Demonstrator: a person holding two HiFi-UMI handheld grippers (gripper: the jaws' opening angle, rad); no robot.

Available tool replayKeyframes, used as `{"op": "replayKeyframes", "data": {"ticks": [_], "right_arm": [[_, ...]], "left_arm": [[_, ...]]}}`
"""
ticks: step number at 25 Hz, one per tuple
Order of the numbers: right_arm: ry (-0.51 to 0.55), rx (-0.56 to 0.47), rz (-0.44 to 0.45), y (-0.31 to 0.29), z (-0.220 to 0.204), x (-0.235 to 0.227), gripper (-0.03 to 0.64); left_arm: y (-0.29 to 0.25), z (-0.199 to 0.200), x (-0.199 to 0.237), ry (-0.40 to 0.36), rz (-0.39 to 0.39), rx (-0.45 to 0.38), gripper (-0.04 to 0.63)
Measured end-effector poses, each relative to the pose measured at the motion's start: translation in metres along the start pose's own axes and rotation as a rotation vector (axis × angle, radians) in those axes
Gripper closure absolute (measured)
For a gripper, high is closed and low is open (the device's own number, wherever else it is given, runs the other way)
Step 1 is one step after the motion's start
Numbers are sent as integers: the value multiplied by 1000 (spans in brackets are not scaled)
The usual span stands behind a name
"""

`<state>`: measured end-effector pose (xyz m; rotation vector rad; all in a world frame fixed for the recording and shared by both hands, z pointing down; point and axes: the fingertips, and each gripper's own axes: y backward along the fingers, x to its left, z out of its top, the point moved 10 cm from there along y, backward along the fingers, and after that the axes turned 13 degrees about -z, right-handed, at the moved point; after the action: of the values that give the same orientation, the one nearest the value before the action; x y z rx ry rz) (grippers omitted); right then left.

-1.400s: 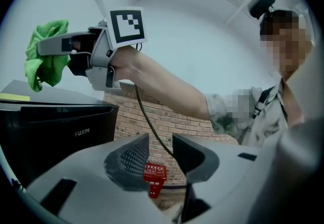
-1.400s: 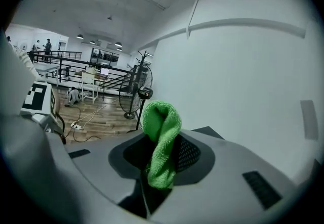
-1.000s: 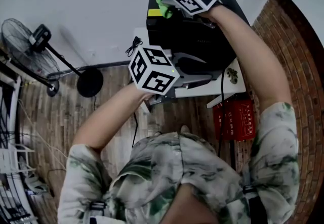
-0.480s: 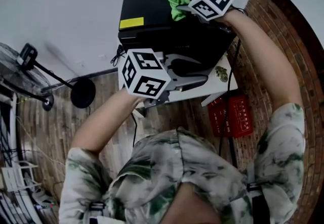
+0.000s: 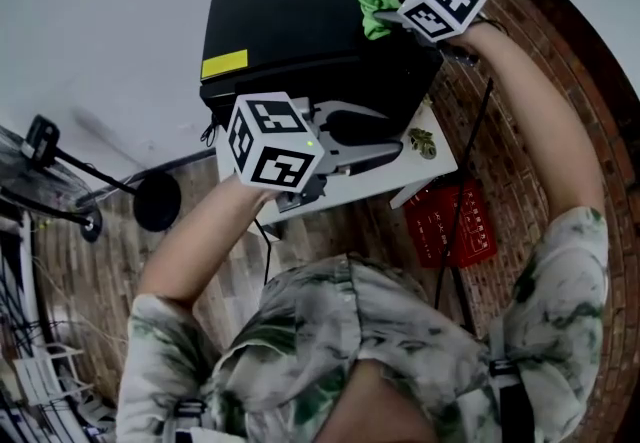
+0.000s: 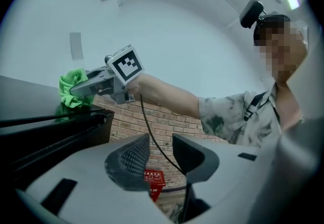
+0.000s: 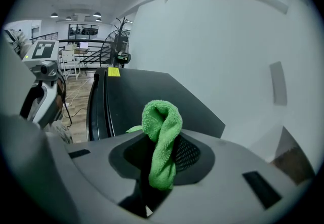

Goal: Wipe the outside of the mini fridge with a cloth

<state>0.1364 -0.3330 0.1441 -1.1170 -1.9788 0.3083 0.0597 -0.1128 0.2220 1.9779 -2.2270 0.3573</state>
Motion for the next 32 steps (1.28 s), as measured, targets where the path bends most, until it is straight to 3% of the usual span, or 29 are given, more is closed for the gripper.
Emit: {"op": "replayKeyframes", "data": {"ticks": [7,12,18,26,32], "right_arm": [[-28,48,-56,11,-32,-28,505],[8,42,-62,12,-24,-35,505],[57,-80,-5,3,37,-28,505],[171,-248,150,-35,149,40,505],[251,-278,246,-72,198,94,505]], "left_arm": [[-7,3,10,-2,-17,7,459],[-9,2,14,5,-11,10,459],[-4,7,16,9,17,4,459],[14,6,13,27,93,-16,459],[25,1,12,35,143,-32,459]]}}
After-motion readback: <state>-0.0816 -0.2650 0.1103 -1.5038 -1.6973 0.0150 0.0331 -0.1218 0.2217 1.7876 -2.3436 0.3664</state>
